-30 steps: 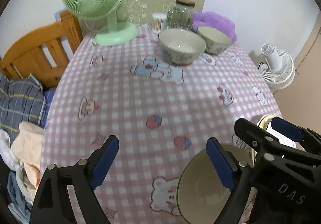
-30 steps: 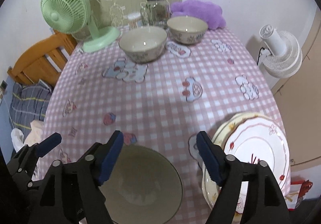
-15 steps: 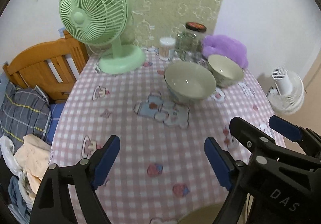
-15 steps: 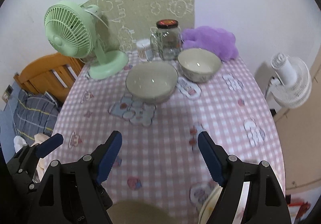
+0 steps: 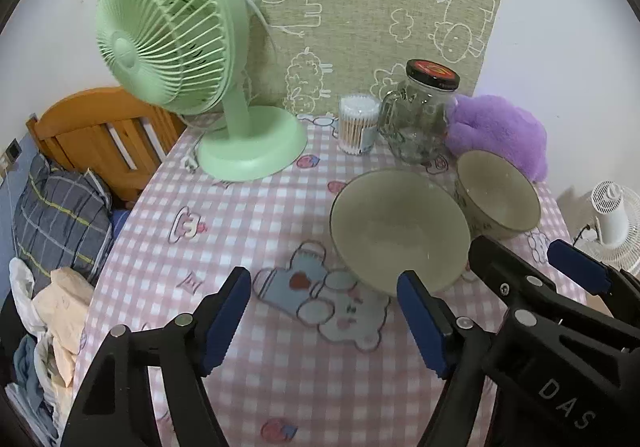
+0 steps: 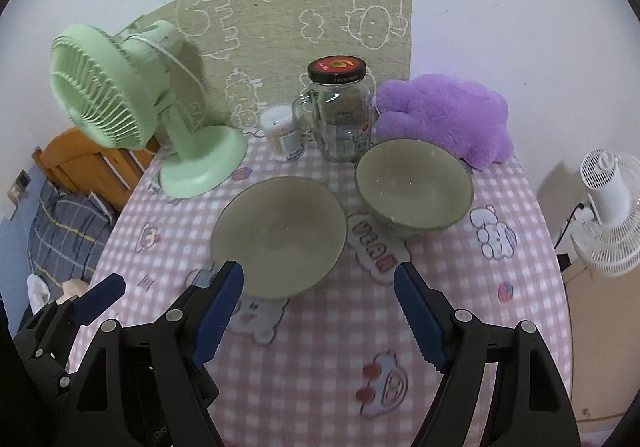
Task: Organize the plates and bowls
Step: 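Move both tools toward the cream bowl beside the glass jar, then close both tools on the rim of the cream bowl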
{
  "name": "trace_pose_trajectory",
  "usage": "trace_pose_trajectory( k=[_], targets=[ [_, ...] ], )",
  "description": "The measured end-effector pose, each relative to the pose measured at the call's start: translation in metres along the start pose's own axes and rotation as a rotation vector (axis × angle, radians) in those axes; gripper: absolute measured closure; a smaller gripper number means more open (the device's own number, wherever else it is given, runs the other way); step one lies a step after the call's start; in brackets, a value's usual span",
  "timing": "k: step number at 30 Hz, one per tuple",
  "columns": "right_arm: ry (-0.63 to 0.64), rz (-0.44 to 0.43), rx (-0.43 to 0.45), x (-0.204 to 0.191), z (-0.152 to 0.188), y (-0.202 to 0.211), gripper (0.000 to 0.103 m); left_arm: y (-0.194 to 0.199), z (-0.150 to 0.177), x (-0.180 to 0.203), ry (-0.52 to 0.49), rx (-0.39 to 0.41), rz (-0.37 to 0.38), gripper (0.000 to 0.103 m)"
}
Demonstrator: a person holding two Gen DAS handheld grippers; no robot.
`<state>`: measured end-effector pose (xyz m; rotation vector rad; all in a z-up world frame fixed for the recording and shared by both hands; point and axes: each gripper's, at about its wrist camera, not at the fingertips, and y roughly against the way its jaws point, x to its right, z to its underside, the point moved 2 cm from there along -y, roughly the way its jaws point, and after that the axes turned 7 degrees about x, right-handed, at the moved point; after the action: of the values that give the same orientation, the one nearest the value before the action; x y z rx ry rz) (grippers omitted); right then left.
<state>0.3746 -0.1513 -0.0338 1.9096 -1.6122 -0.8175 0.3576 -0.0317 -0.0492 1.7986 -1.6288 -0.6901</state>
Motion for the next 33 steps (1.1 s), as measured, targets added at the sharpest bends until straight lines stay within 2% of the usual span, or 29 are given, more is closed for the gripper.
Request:
trace_pose_trajectory(
  k=[3, 8, 16, 23, 27, 29, 31, 33],
  targets=[
    [-0.004, -0.002, -0.009, 0.003, -0.006, -0.015, 0.024, -0.013, -0.005, 0.004, -0.014, 0.005, -0.030, 0.028],
    [-0.010, 0.001, -0.040, 0.004, -0.008, -0.042, 0.031, -0.036, -0.006, 0.010, -0.011, -0.034, -0.029, 0.036],
    [-0.025, 0.008, -0.081, 0.012, -0.008, -0.077, 0.044, -0.068, -0.008, 0.017, -0.009, -0.062, -0.023, 0.054],
    [-0.046, 0.001, -0.091, 0.019, -0.010, -0.096, 0.045, -0.084, -0.014, 0.020, -0.009, -0.068, -0.023, 0.063],
    [-0.040, 0.005, -0.094, 0.019, -0.010, -0.105, 0.055, -0.090, -0.016, 0.020, -0.007, -0.077, -0.030, 0.069],
    [-0.038, 0.005, -0.097, 0.019, -0.010, -0.108, 0.063, -0.093, -0.017, 0.019, -0.006, -0.082, -0.030, 0.072],
    [-0.035, 0.005, -0.097, 0.018, -0.010, -0.110, 0.076, -0.096, -0.016, 0.019, 0.000, -0.085, -0.028, 0.073],
    [-0.032, 0.004, -0.099, 0.017, -0.011, -0.112, 0.080, -0.097, -0.015, 0.018, 0.004, -0.092, -0.029, 0.077]
  ],
)
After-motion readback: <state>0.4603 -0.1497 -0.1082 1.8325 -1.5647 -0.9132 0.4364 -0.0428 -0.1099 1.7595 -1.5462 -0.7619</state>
